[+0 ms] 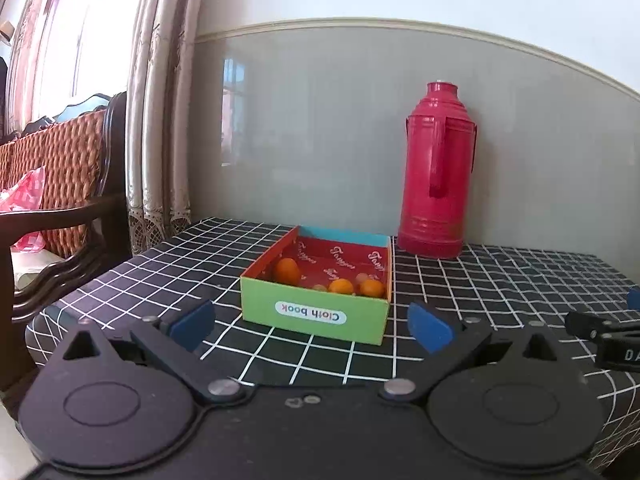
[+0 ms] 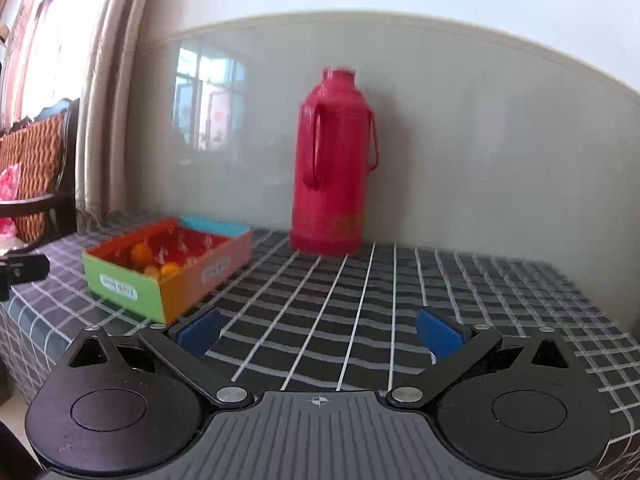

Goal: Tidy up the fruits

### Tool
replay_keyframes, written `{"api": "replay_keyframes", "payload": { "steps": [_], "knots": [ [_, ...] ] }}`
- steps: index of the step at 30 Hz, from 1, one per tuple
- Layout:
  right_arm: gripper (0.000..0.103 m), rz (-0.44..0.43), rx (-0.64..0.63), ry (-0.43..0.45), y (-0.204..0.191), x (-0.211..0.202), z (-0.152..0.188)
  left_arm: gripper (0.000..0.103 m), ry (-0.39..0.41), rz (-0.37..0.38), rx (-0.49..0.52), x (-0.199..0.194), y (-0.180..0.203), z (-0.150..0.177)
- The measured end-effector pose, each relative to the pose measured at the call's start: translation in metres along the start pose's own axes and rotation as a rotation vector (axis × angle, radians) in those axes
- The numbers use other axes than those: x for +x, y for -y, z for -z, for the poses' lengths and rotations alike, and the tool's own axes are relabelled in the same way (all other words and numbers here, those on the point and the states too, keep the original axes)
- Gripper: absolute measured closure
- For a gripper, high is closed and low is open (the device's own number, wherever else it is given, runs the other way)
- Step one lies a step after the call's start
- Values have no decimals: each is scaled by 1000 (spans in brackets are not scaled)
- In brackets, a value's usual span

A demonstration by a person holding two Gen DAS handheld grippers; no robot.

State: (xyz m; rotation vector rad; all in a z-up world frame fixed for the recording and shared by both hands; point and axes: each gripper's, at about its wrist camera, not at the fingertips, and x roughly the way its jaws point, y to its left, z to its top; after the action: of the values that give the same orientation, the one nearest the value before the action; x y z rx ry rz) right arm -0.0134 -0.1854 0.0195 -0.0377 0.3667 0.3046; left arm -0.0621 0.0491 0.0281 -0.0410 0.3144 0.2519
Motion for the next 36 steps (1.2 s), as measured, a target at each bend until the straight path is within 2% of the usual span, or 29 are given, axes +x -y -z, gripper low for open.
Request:
{"api": "replay_keyframes", "payload": {
  "steps": [36],
  "knots": [
    [0,-13,-7,16,6,-3,0,6,0,4,9,-2,-1,2]
  ]
}}
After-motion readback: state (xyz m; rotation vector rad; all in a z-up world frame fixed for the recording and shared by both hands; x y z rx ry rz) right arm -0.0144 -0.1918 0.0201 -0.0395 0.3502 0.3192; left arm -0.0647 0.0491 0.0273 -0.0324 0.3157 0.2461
